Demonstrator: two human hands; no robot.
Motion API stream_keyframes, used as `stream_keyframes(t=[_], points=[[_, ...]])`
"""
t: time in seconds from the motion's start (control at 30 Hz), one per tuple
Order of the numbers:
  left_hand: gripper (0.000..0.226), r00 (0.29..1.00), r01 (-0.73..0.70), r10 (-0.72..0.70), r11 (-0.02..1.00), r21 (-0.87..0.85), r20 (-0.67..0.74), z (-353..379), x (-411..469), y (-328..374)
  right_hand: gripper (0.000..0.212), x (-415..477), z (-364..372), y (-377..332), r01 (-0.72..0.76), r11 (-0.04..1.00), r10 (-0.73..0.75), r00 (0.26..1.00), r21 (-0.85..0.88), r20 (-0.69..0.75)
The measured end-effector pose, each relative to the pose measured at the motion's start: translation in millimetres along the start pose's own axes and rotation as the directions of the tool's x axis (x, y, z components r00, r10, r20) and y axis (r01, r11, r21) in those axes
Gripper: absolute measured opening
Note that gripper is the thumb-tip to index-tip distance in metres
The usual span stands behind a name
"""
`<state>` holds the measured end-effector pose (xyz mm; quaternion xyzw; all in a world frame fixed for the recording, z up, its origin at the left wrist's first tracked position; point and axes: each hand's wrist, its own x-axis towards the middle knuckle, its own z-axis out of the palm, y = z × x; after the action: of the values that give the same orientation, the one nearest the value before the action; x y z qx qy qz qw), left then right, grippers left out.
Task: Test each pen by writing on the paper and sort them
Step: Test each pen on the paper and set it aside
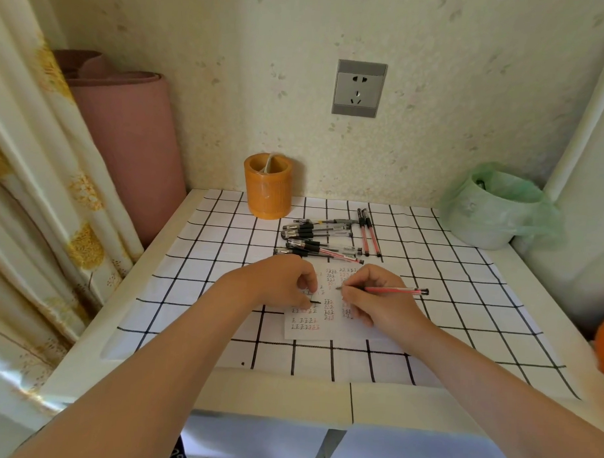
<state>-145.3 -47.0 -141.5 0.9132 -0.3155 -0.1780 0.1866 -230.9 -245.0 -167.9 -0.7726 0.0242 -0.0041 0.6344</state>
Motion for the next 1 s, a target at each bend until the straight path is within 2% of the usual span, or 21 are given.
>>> stream_keyframes(t=[0.13, 0.23, 0.27, 0.37, 0.47, 0.53, 0.6, 0.67, 0.73, 0.9, 1.0], points=[[0.018, 1.0, -0.005, 0.005, 1.0, -0.002, -0.011, -1.4, -0.1, -1.0, 0.025, 4.9, -5.8, -3.8, 0.012, 0.999, -0.009, 0.997, 0.04, -0.072], [0.015, 1.0, 0.007, -0.007, 1.0, -0.011, -0.026, -3.2, -0.8, -1.1, 0.042, 8.5, -14.4, -9.7, 0.061, 0.998, -0.06, 0.997, 0.005, -0.053], [0.016, 0.999, 0.007, -0.008, 1.0, -0.012, -0.046, -4.5, -0.8, -1.3, 0.045, 10.4, -16.7, -12.8, 0.065, 0.997, -0.063, 0.997, 0.039, -0.049], [0.02, 0.989, 0.007, -0.021, 0.995, -0.097, -0.146, -9.2, -0.4, -3.1, 0.042, 17.6, -21.2, -25.4, -0.044, 0.954, 0.066, 0.996, 0.296, -0.065], [0.024, 0.979, 0.006, -0.046, 0.98, -0.199, -0.198, -13.3, 2.2, -4.8, 0.039, 23.7, -25.7, -33.2, -0.082, 0.918, 0.106, 0.993, 0.388, -0.042], [0.026, 0.975, 0.008, -0.063, 0.968, -0.25, -0.213, -15.8, 3.6, -5.8, 0.03, 24.9, -26.1, -36.6, -0.064, 0.95, 0.08, 0.996, 0.306, -0.041], [0.021, 0.971, 0.005, -0.077, 0.953, -0.303, -0.228, -17.0, 4.1, -6.7, 0.018, 25.6, -26.0, -37.9, -0.019, 0.997, 0.026, 0.996, 0.081, -0.081], [0.016, 0.963, -0.009, -0.095, 0.925, -0.38, -0.254, -17.7, 3.5, -7.1, 0.022, 28.7, -25.2, -36.2, 0.001, 0.981, -0.022, 0.995, -0.196, -0.1], [0.013, 0.956, -0.024, -0.107, 0.898, -0.44, -0.272, -18.9, 3.3, -6.6, 0.023, 32.5, -24.0, -33.5, 0.027, 0.933, -0.058, 0.995, -0.359, -0.076], [0.014, 0.954, -0.045, -0.087, 0.903, -0.428, -0.285, -18.5, 3.6, -3.6, 0.017, 33.5, -18.9, -33.5, 0.088, 0.821, -0.122, 0.992, -0.564, -0.024], [0.015, 0.956, -0.054, -0.07, 0.913, -0.403, -0.285, -17.6, 3.3, -2.4, 0.018, 32.4, -15.9, -35.3, 0.114, 0.772, -0.144, 0.99, -0.625, 0.002]])
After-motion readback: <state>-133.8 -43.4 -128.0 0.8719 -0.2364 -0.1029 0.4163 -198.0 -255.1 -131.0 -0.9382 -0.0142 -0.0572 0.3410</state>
